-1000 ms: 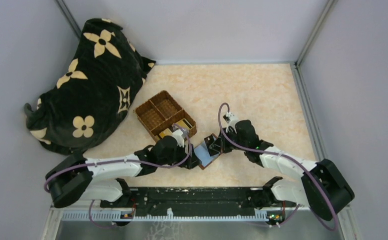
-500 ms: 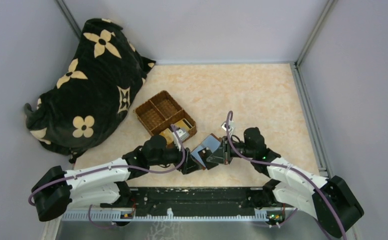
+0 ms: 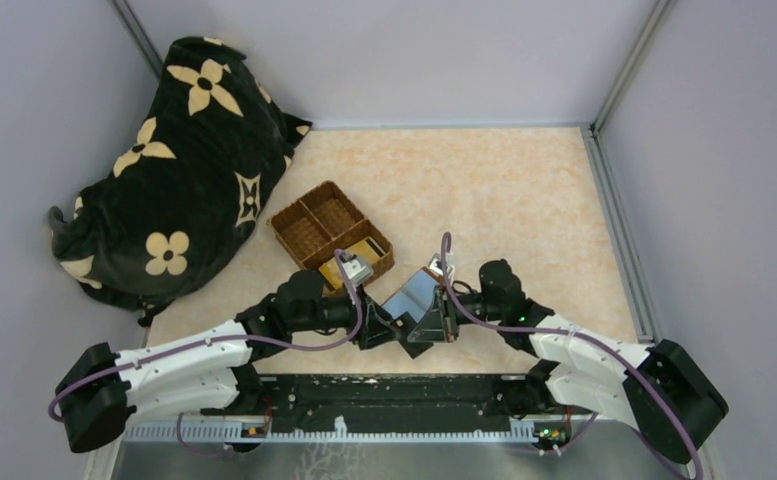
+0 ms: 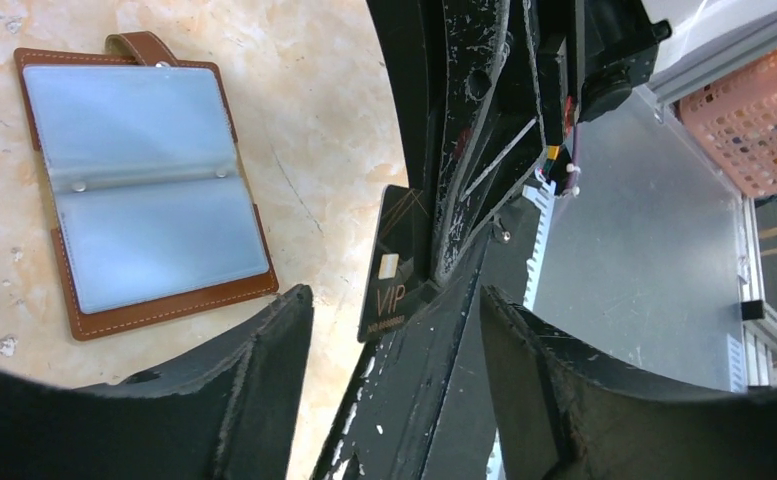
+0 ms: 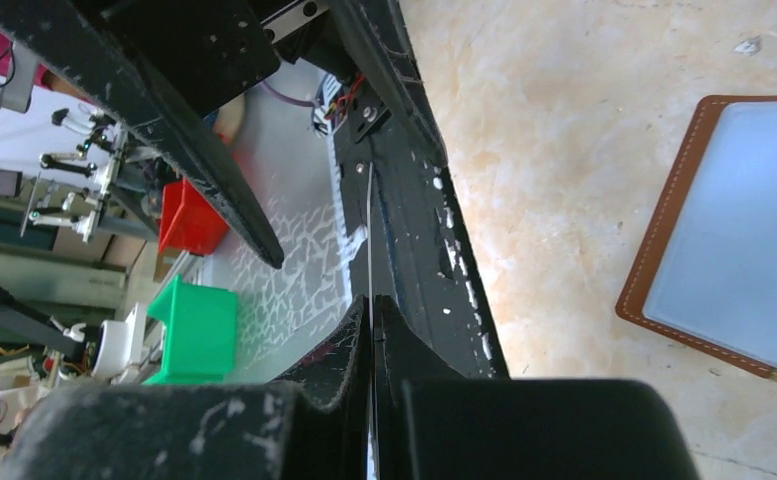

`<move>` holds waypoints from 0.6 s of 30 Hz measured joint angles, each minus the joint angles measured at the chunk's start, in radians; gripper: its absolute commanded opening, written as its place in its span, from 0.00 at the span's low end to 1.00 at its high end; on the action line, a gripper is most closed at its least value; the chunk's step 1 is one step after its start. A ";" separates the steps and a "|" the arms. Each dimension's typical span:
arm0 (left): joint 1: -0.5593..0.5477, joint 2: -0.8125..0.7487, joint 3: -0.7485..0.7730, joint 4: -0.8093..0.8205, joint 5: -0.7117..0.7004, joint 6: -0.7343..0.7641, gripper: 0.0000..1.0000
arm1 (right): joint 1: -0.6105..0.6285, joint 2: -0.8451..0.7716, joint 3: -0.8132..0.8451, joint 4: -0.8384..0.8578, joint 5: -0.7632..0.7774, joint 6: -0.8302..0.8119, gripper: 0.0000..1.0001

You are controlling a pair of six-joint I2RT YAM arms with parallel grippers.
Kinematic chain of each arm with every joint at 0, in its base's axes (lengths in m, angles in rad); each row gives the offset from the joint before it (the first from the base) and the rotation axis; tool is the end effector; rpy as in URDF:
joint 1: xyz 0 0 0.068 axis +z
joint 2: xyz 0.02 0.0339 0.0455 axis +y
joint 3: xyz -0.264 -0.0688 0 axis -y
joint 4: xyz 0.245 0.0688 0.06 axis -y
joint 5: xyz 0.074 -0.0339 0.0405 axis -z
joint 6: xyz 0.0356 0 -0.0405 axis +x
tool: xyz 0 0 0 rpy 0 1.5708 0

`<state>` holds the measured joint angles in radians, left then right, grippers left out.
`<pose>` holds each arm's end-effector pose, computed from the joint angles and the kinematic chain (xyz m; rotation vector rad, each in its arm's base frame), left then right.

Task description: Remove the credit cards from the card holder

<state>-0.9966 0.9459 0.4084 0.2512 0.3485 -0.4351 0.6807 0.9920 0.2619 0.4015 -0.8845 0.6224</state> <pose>0.1038 -0.1828 0.2234 0.8229 1.8846 -1.2717 0.1300 0.1407 0.1846 -0.7529 2.0257 1.6588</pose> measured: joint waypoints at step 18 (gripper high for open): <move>0.005 0.015 -0.003 -0.071 -0.126 -0.019 0.56 | 0.024 0.012 0.137 -0.203 0.153 -0.092 0.00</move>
<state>-0.9920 0.9611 0.4057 0.1799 0.2230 -0.4541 0.7052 1.0042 0.3985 0.1986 -0.7319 0.5308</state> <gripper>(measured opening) 0.552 0.007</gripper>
